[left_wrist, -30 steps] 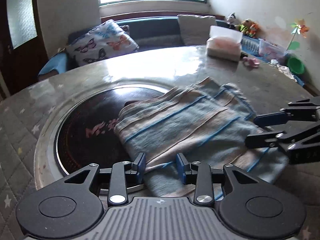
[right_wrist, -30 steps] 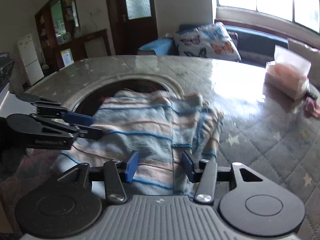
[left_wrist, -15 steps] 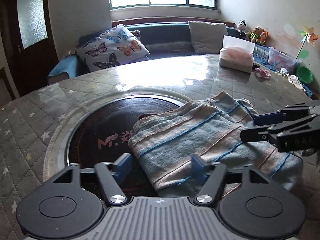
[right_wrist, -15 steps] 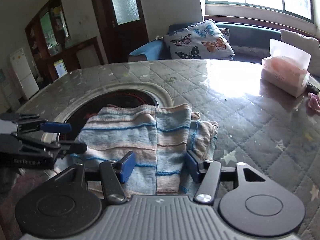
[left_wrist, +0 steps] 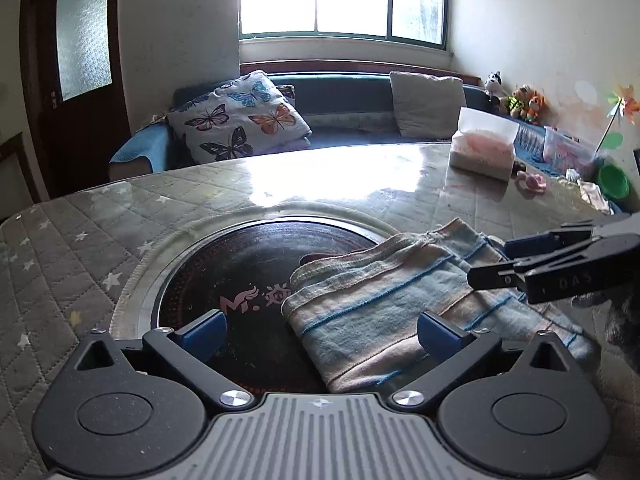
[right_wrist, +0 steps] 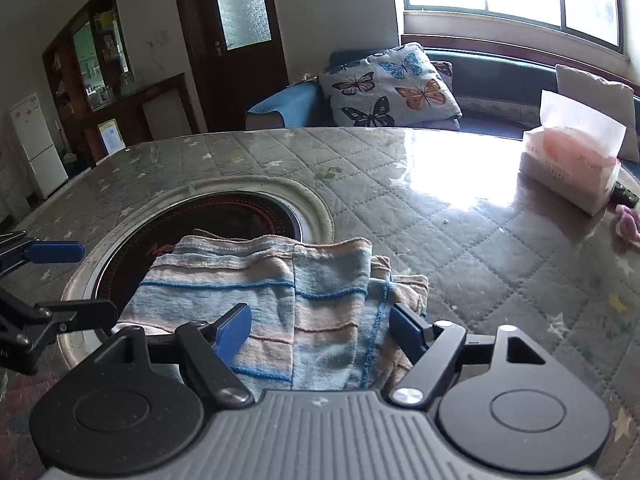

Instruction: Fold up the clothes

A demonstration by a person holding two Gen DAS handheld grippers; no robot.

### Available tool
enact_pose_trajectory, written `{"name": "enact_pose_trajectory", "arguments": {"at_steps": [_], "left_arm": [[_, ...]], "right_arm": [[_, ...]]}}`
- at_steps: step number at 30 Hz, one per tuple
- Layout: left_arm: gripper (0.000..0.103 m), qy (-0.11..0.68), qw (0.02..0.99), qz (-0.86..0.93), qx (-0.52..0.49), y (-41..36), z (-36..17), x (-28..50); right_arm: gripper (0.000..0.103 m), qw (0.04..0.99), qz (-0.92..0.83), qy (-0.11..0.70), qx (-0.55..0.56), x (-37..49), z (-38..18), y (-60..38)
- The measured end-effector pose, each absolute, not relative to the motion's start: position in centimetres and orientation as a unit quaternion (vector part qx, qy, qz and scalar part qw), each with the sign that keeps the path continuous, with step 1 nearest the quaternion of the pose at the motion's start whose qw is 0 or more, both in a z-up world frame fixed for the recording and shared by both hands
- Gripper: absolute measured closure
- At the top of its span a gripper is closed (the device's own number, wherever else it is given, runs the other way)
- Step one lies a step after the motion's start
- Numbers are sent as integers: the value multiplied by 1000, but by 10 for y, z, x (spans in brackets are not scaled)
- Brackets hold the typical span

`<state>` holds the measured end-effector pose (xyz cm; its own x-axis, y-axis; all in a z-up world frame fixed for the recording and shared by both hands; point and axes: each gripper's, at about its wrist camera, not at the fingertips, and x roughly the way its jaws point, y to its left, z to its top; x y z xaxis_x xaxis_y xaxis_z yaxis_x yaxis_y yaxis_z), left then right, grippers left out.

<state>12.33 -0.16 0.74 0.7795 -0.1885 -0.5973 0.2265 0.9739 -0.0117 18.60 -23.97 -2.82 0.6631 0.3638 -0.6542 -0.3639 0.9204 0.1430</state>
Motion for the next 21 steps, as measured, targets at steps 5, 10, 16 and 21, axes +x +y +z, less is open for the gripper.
{"name": "enact_pose_trajectory", "arguments": {"at_steps": [5, 10, 16, 21], "left_arm": [[0, 310, 944, -108, 29, -4, 9, 117], [0, 308, 944, -115, 27, -9, 12, 111], [0, 325, 939, -106, 37, -22, 6, 105], [0, 356, 930, -88, 20, -20, -3, 107]], "right_arm": [[24, 916, 186, 356, 7, 177, -26, -247], [24, 918, 175, 357, 12, 166, -25, -256], [24, 915, 166, 366, 19, 151, -30, -267], [24, 913, 164, 373, 29, 143, -37, -273]]}}
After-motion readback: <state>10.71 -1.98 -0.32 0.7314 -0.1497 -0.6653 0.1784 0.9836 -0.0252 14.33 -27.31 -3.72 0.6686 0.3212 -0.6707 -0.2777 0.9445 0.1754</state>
